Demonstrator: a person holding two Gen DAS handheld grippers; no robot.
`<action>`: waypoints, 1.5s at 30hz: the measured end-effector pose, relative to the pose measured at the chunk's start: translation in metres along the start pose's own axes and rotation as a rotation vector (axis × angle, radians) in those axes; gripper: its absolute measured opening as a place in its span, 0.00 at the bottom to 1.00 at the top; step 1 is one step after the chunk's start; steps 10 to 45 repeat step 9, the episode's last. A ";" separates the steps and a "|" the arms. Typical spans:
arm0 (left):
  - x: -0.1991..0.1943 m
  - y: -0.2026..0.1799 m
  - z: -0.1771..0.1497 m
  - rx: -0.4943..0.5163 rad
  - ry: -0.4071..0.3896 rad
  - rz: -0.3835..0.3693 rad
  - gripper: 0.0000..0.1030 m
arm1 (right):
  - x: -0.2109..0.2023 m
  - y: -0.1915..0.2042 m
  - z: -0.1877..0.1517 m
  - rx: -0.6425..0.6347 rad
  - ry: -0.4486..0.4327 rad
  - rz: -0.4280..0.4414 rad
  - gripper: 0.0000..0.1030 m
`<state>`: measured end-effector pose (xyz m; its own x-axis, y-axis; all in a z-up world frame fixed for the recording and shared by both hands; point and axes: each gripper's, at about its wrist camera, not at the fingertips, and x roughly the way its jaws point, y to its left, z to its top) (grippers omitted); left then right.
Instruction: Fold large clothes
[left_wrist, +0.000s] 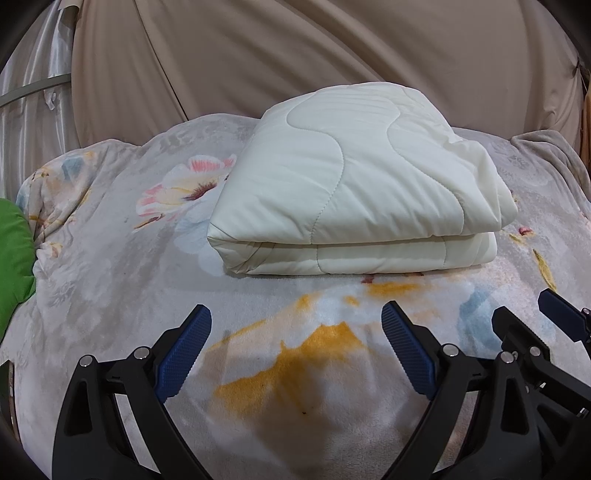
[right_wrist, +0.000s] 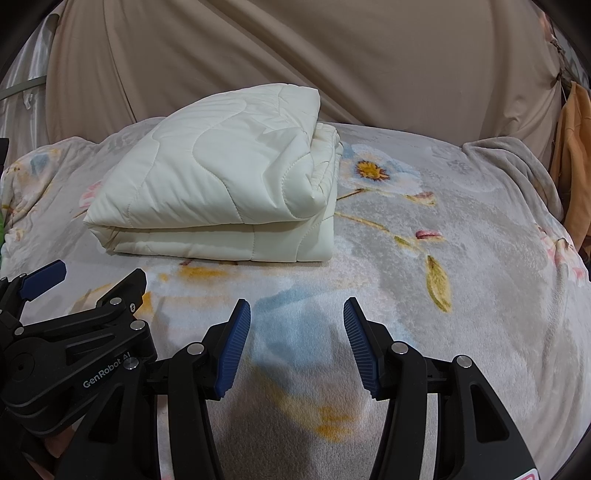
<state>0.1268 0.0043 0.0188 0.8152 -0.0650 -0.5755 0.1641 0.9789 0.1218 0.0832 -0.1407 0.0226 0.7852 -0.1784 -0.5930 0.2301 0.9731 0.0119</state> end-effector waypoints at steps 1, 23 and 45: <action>0.000 -0.001 0.000 0.001 0.001 0.003 0.88 | 0.000 0.000 0.000 0.000 0.001 -0.001 0.51; 0.002 0.001 0.000 0.008 -0.001 0.008 0.87 | 0.000 -0.001 0.000 -0.001 0.000 0.002 0.51; 0.002 0.001 0.000 0.008 -0.001 0.008 0.87 | 0.000 -0.001 0.000 -0.001 0.000 0.002 0.51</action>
